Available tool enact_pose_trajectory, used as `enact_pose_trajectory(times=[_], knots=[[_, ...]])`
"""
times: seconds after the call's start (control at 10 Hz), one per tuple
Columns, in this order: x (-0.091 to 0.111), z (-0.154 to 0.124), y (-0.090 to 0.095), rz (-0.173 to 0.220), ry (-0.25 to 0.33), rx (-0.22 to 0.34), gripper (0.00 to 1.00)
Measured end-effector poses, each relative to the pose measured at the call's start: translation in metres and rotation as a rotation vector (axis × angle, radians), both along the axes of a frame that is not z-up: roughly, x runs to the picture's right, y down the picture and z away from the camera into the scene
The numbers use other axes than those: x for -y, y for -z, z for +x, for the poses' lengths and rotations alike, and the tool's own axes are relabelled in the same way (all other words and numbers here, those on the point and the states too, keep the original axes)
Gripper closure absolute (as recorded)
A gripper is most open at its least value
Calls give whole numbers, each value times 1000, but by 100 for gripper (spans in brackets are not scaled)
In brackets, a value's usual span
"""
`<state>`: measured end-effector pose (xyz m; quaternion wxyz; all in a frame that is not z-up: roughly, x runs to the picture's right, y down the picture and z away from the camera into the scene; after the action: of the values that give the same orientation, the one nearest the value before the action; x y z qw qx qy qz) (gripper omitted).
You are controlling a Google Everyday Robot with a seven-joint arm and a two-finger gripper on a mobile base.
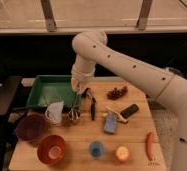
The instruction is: Place fork in purple bowl
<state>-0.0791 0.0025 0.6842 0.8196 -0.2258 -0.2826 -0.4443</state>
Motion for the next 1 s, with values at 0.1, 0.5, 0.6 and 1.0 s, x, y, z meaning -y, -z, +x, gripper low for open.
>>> enact_pose_trajectory(times=[0.1, 0.5, 0.6, 1.0], knots=[[3, -28, -1, 6, 26, 47, 100], [11, -105, 9, 44, 105, 202, 100], [9, -122, 13, 50, 121, 244, 100], [-25, -166, 20, 62, 163, 378, 100]])
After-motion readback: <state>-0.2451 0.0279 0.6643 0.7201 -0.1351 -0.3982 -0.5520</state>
